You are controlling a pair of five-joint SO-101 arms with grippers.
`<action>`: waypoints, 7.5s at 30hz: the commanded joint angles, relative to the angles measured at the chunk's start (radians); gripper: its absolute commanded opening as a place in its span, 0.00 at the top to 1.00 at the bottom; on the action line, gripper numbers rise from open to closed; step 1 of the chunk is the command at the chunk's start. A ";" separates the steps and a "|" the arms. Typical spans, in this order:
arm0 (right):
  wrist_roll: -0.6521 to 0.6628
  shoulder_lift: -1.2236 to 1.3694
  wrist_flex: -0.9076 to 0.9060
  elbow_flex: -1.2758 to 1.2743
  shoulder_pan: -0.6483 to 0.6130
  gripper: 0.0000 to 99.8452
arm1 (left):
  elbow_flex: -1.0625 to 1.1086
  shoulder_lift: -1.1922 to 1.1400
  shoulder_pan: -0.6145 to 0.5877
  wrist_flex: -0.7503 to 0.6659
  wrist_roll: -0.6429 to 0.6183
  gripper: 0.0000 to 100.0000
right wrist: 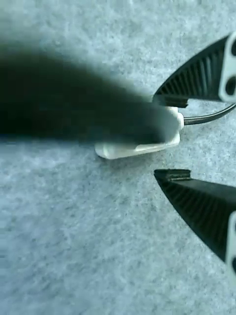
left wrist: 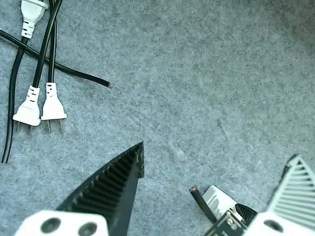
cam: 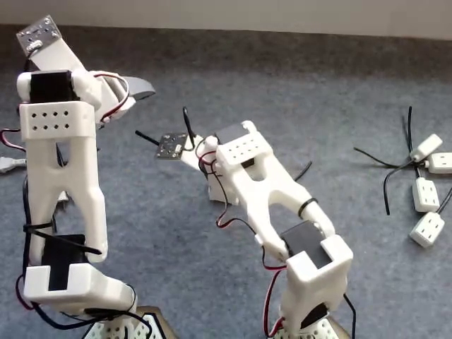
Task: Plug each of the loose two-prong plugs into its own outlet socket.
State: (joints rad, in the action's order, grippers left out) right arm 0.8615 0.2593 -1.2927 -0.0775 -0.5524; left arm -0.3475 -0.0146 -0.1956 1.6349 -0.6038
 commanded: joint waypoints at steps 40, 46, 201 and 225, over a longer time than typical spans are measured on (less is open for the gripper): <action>0.032 0.398 0.147 0.834 0.469 0.94 | 0.094 0.039 0.004 -0.103 0.000 0.59; -0.021 0.705 0.143 1.202 0.441 0.91 | 0.143 0.039 0.002 -0.123 -0.060 0.59; -1.475 -1.445 1.225 -1.518 0.013 0.81 | 0.722 -0.024 0.053 -0.807 -0.198 0.59; -1.468 -1.346 1.279 -1.317 0.054 0.78 | 0.722 -0.028 0.053 -0.807 -0.196 0.59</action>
State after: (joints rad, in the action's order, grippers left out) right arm -0.6068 -1.1661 -0.0806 -1.5075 -0.4542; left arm 0.3782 -0.0453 -0.1312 0.8477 -0.7986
